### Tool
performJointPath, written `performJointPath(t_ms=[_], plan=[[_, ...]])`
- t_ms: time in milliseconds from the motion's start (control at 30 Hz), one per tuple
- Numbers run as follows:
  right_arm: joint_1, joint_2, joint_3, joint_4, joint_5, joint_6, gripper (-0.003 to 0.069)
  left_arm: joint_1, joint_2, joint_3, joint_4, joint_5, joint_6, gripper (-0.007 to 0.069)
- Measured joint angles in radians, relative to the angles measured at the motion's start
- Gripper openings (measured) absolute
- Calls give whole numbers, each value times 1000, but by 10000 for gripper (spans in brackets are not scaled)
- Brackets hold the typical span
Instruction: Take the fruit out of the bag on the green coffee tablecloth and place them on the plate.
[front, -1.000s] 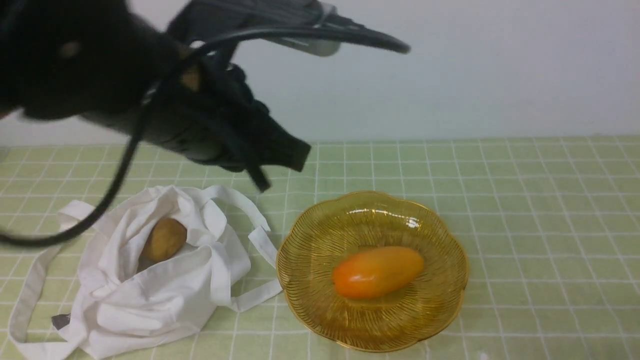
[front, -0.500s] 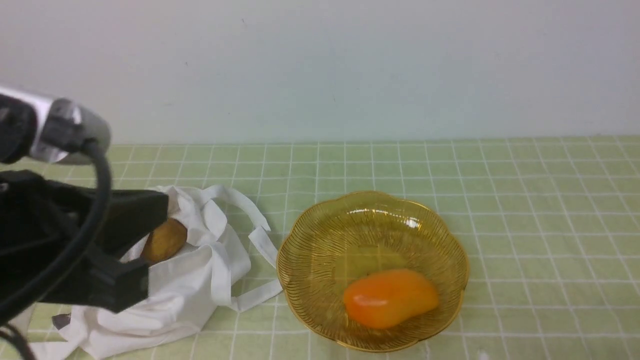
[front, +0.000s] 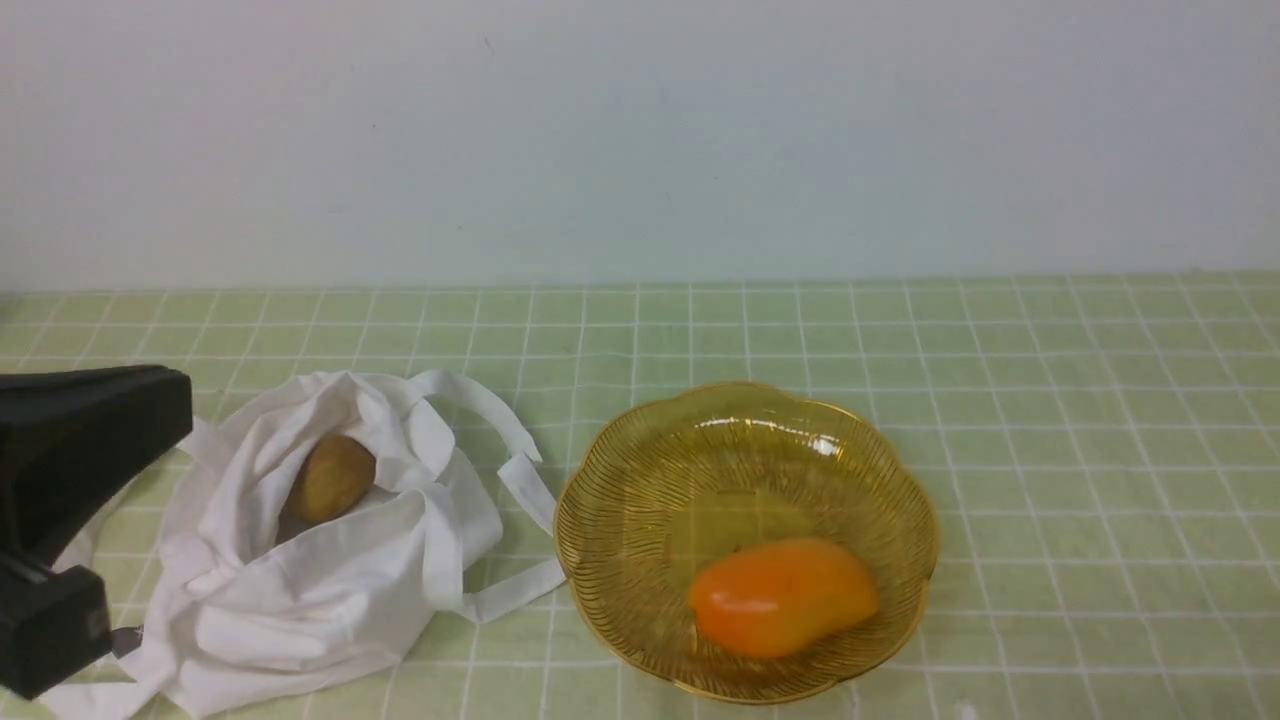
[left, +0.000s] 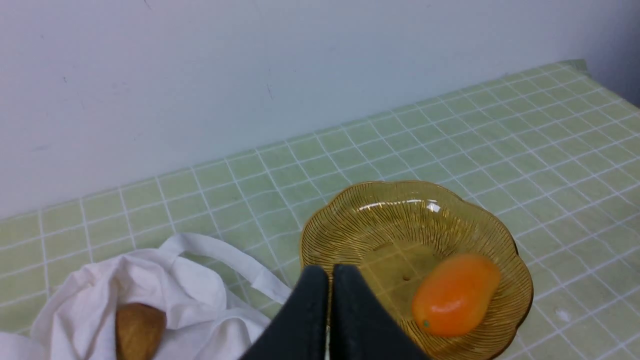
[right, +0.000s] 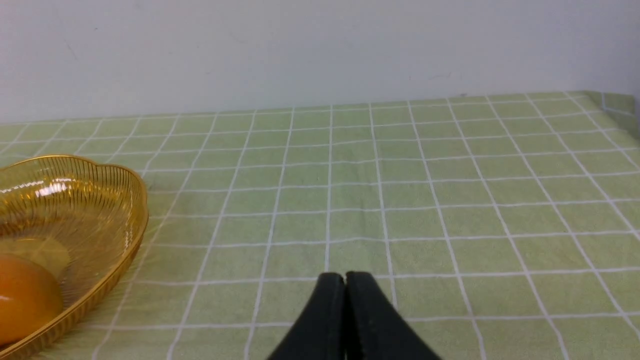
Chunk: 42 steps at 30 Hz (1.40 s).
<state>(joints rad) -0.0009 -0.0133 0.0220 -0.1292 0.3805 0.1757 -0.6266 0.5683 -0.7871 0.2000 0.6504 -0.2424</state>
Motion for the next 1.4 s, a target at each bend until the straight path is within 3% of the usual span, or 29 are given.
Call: performJointPath(t_ms=[133,367,567,867,1400], plan=[[0,0,0,0,0,0,-10,65,-88,130,-40,-115,77,-8],[0,0,0,0,0,0,-10,363,-335,561,-150,-388,210,-8],[0,0,0,0,0,0,-10,528,-511,797,-184,-395,229,-8],[0,0,0,0,0,0,-10,541,-578,816,-188,-279,242,-8],[0,0,0,0,0,0,-10,541,-578,816,-188,-273,242,-8]])
